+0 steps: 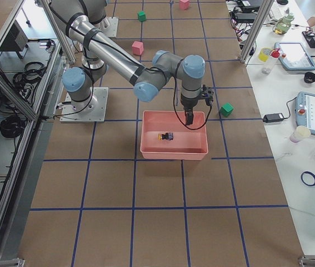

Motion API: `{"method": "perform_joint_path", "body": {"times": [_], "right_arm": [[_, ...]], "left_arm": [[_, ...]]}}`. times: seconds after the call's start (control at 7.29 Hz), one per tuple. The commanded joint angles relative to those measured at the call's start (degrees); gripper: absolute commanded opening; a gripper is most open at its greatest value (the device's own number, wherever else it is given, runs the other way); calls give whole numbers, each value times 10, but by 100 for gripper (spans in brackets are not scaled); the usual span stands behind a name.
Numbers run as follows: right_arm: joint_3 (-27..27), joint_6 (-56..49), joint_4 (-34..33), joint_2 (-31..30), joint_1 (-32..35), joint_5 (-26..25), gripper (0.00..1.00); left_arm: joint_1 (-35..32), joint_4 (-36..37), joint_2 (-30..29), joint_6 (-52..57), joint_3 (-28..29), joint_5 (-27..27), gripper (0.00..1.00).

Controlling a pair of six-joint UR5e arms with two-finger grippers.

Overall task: Align button upright
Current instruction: 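Move the right gripper over the black button switch inside the pink bin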

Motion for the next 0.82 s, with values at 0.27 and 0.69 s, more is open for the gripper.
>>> {"method": "perform_joint_path", "body": {"times": [0.27,0.69], "right_arm": [[6,-3,-16,17,-4,-5,100],[38,-3,-55,31,-6,-18,100]], "left_arm": [[1,0,0,0,0,1,100],[1,0,-1,0,-1,2,100]]}}
